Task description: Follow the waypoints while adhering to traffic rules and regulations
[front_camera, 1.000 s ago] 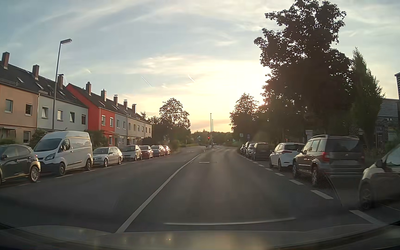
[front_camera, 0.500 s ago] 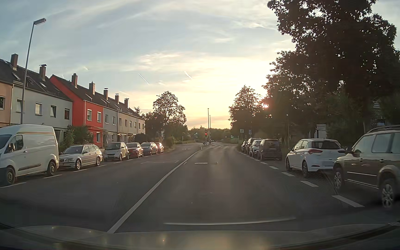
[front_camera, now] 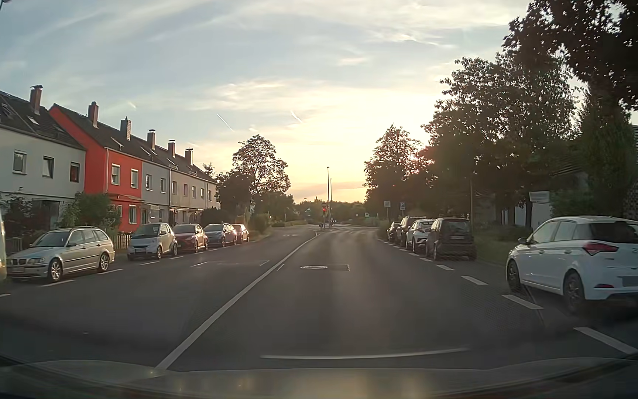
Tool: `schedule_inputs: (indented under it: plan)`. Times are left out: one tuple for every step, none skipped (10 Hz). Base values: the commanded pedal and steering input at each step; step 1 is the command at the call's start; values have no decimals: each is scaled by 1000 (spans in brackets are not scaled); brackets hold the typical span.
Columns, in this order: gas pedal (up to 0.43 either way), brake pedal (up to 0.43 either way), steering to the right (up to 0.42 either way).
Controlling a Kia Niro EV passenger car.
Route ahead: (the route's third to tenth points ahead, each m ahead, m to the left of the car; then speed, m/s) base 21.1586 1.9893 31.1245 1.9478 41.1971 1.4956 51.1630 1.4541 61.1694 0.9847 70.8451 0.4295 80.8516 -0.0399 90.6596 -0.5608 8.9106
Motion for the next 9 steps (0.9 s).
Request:
schedule_inputs:
  plan:
    - [79,0,7]
    - [79,0,4]
    - [79,0,0]
    - [67,0,-3]
    - [67,0,-4]
    - [67,0,-4]
    - [59,0,-4]
    - [59,0,-2]
    - [59,0,-1]
